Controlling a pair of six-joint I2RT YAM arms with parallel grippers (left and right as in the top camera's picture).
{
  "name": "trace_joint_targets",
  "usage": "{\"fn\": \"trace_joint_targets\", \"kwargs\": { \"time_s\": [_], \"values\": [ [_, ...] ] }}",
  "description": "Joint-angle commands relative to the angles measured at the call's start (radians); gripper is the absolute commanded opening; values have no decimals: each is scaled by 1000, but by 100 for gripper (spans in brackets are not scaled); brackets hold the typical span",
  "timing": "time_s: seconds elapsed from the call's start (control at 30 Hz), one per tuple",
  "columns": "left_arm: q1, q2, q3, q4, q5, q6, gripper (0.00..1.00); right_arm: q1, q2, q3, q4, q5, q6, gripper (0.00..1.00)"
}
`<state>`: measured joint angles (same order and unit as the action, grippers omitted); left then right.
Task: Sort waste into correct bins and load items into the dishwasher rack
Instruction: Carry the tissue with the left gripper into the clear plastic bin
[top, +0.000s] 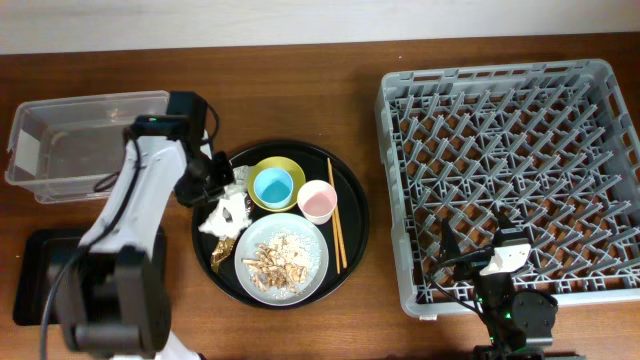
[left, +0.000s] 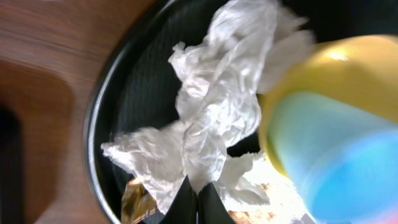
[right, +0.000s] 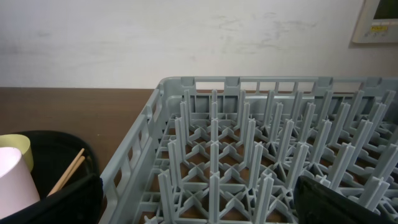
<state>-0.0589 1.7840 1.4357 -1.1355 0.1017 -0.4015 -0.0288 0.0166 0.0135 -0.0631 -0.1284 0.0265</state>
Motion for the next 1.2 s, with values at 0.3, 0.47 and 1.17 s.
{"fn": "trace_joint_targets", "kwargs": {
  "time_s": [0.3, 0.47, 1.17],
  "values": [
    [72, -335, 40, 290, -255, -3, 1, -6, -4, -8, -1, 9, 8, 98],
    [116, -306, 38, 500, -486, -2, 1, -6, -4, -8, -1, 9, 8, 98],
    [277, -131, 38, 523, -206, -2, 99, -6, -4, -8, -1, 9, 8, 98]
  ]
}}
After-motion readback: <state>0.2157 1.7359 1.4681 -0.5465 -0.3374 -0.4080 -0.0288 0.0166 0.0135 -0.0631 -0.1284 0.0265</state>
